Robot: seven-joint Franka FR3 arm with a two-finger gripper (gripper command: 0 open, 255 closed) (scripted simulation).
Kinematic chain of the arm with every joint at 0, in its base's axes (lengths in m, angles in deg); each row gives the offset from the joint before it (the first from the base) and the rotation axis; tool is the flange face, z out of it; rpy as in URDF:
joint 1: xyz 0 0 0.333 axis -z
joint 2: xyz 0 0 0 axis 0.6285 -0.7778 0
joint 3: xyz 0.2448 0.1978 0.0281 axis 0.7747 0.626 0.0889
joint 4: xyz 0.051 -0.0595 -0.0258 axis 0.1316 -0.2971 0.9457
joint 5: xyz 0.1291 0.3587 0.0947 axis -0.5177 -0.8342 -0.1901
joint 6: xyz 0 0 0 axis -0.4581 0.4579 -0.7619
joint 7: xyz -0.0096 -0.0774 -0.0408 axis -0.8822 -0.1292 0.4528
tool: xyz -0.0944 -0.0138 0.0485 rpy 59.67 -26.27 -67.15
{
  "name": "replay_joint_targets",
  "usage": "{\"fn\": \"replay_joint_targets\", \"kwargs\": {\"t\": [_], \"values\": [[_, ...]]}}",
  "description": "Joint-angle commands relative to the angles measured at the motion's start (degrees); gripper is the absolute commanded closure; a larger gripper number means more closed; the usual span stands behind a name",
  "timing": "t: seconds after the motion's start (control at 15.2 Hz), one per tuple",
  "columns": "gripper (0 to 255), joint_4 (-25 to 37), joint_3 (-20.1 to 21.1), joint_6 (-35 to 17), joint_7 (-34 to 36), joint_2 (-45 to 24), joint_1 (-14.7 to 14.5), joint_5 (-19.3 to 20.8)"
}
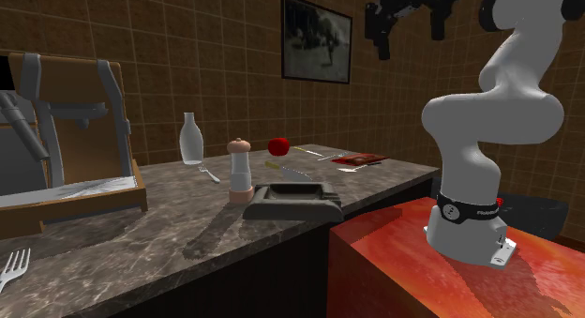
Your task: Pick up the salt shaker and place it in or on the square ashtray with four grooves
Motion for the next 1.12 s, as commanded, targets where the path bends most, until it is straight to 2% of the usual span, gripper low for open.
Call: {"fn": "replay_joint_targets", "kwargs": {"t": [0.0, 0.59, 1.06], "values": [[0, 0.0, 0.0, 0.0, 0.0, 0.0, 0.0, 0.0], [0, 0.1, -10.46, -8.45, -12.08, -8.56, 2.5, 6.4], [0, 4.14, -18.53, -14.93, -21.51, -18.9, 3.4, 8.32]]}}
